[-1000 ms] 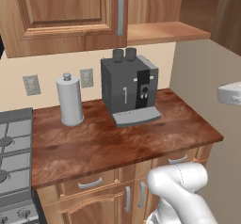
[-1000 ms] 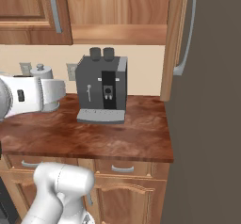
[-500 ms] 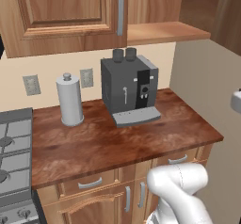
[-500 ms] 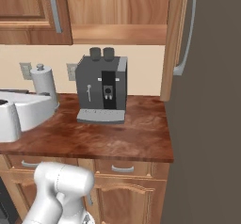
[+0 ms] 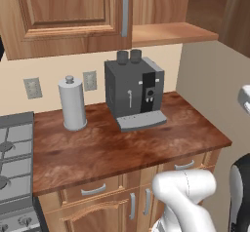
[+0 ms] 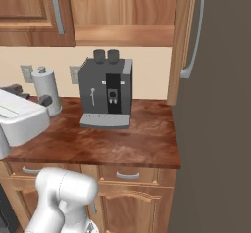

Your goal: Open the cabinet. Pick the sponge and place it next to the sink. Then close the cabinet.

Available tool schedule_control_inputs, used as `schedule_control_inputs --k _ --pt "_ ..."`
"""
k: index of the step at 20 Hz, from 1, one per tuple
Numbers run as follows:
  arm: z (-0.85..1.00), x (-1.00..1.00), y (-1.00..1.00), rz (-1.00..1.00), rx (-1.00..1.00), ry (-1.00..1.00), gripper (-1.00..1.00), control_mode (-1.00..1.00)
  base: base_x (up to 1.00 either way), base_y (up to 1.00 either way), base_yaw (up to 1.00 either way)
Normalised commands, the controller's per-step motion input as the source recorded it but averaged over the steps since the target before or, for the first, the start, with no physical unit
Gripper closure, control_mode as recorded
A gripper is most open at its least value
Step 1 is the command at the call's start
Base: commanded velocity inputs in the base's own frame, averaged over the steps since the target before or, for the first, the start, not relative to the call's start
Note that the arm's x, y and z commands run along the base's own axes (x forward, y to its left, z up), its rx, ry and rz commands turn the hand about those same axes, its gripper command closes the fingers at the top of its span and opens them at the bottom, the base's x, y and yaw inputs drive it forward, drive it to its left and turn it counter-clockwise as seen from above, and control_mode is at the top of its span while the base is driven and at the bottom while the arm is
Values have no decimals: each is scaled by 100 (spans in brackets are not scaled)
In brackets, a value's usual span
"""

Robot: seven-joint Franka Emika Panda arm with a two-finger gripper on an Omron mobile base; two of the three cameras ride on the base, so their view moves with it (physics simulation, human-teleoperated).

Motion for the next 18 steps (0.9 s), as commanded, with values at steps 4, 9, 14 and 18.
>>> schedule_control_inputs --k 4,9,14,18 --pt "10 -7 -49 -8 4 -14 -100 -100 0 0 0" --pt "6 -18 -72 -3 3 -5 -100 -100 0 0 0" --pt "0 -8 -31 0 0 -2 -100 -100 0 0 0" --pt "0 0 -21 0 0 -1 -100 -100 0 0 0"
